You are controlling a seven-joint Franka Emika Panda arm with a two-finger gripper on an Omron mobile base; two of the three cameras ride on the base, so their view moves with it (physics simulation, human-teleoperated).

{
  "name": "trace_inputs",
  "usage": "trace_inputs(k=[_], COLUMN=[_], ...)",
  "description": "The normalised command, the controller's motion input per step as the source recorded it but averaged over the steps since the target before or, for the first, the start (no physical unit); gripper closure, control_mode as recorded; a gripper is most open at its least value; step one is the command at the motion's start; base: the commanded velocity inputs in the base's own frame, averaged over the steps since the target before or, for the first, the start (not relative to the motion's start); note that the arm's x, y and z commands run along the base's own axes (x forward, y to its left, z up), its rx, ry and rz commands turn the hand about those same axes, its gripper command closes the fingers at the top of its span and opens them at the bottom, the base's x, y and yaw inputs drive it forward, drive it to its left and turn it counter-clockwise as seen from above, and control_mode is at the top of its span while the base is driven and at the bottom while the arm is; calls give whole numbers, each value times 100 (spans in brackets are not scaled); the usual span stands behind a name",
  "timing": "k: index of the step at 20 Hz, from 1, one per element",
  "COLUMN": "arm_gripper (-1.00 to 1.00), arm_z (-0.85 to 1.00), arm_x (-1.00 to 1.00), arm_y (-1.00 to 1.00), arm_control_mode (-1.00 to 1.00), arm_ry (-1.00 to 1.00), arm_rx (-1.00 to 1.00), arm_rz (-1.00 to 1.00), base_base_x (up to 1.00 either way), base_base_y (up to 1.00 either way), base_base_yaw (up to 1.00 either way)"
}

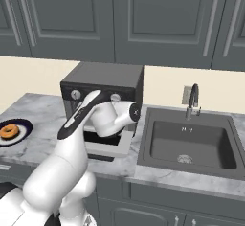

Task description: Pick up the bagel from the plate, place it on the toaster oven rack, close the door, and set the timer.

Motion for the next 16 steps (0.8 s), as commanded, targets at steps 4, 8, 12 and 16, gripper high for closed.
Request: trace_inputs(k=[4, 8, 12, 16], arm_gripper=[-100, -100, -100, -100], arm_z=[-16, -11, -4, -7], arm_x=[10, 20, 22, 19], arm_y=[0, 0, 0, 0], arm_control_mode=[-100, -100, -100, -100], arm_ry=[-12, -8, -6, -9], arm_rx=[0, 0, 0, 0], arm_rz=[0, 0, 0, 0], base_base_x=[0, 0, 0, 0], base_base_y=[0, 0, 0, 0], base_base_yaw=[0, 0, 0, 0])
